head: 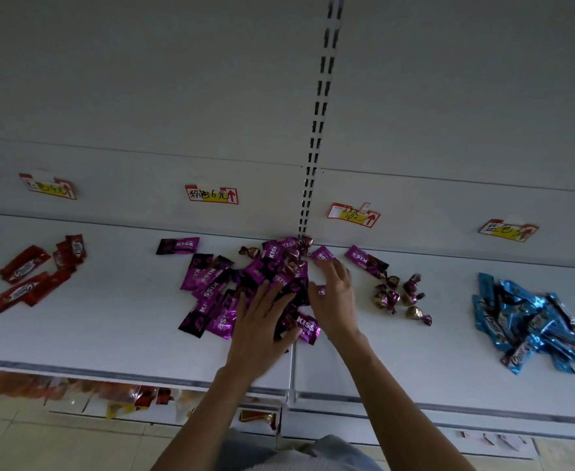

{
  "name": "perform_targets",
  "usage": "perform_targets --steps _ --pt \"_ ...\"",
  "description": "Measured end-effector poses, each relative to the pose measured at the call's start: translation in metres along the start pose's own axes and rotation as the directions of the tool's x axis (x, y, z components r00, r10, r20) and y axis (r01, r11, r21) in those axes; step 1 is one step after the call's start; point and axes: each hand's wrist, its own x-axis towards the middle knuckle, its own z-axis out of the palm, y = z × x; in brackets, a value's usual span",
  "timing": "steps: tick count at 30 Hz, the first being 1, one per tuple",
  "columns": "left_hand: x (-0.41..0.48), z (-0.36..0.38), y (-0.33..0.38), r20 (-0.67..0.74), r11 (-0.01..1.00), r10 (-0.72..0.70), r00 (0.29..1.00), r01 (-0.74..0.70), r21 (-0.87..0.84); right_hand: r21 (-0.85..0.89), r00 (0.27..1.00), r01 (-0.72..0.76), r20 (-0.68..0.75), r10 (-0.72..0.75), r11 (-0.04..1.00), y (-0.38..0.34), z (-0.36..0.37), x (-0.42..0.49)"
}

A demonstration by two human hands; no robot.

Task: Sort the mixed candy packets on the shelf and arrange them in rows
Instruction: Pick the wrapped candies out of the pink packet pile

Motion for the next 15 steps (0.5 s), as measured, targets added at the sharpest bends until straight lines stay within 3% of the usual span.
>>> perform_targets --steps 5,12,15 --pt "0.009 -0.002 -0.013 0.02 0.999 0.004 1.0 -0.004 0.034 -0.118 0.955 -0.029 0.291 0.062 0.993 -0.009 0.011 0.033" --pt "0.054 -0.027 -0.05 -0.102 0.997 -0.071 0.992 0.072 0.006 -0.317 0.883 0.083 0.463 0.078 0.945 -0.001 0.022 0.062" --pt "0.072 -0.032 -0.06 -0.05 0.996 -0.081 0.995 0.083 0.036 -0.279 0.886 0.11 0.463 0.033 0.954 0.001 0.027 0.062"
